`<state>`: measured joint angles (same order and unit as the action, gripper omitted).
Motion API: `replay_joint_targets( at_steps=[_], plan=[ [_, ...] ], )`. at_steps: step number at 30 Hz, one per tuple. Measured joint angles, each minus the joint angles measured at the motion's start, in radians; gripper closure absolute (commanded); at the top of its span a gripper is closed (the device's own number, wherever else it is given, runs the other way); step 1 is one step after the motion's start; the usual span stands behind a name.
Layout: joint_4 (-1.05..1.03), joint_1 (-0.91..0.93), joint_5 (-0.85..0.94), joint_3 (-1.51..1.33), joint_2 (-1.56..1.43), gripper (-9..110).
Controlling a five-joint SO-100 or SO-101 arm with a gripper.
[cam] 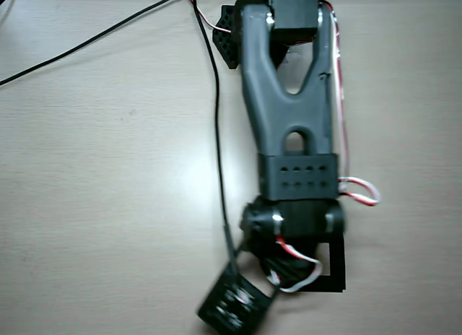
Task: Grasp a tape and put it in the target area.
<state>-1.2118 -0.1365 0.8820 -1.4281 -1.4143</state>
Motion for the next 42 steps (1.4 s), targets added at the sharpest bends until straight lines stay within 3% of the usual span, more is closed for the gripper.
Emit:
replay_joint_targets(
  at_steps=[14,28,35,42],
  plan=[
    [-0.144,-0.144,-0.110,0.264,0.209,101],
    [-0.313,-0.156,-0.183,0.683,0.531,101],
    [-0.337,-0.121,-0.207,0.706,0.548,101],
    [-0.275,-0.118,-0.207,0.538,0.491,101]
  ],
)
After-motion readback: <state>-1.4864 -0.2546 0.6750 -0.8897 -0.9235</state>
